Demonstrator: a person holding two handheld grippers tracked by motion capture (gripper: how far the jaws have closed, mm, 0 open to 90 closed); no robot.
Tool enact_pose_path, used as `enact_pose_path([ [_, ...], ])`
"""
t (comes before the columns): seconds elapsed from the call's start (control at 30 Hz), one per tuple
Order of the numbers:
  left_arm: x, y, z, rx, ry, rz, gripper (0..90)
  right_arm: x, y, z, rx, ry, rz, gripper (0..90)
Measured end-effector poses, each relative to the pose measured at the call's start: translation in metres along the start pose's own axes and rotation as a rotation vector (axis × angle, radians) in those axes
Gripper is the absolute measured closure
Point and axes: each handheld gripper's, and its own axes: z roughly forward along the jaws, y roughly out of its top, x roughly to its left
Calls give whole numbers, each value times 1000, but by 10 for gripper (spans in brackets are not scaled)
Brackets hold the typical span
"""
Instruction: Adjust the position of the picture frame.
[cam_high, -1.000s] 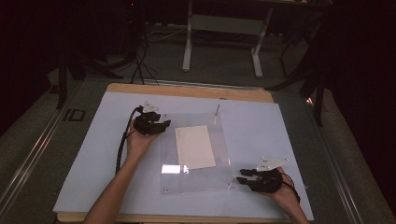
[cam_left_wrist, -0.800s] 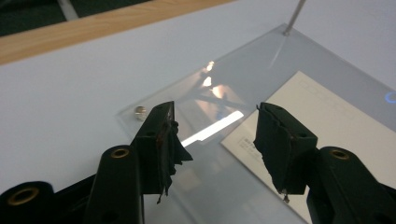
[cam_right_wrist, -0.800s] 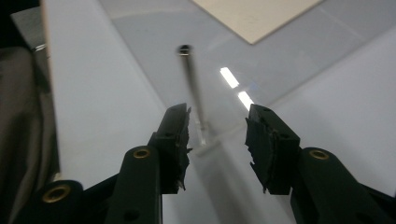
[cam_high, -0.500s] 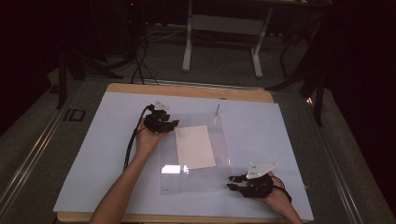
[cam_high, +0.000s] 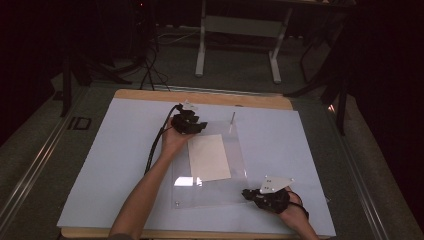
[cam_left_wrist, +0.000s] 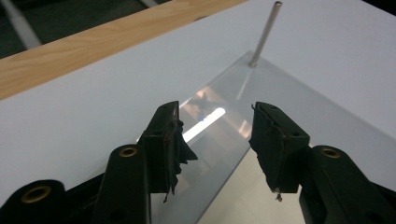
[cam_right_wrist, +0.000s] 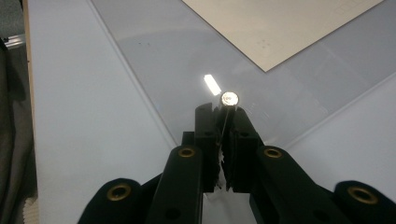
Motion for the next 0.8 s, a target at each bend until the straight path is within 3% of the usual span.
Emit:
enact_pose_path([
  [0.1, -2, 4, 10, -17, -27, -1, 529, 0, 0, 0, -3, 2, 1, 851],
  [0.4, -13, 21, 43, -13, -49, 19, 537, -1, -1, 0, -13, 6, 9, 851],
  [0.6, -24, 35, 77, 30, -48, 28, 537, -1, -2, 0, -15, 11, 8, 851],
  [0.8, -34, 47, 103, 46, -92, 29, 524, -1, -2, 0, -17, 7, 9, 851],
])
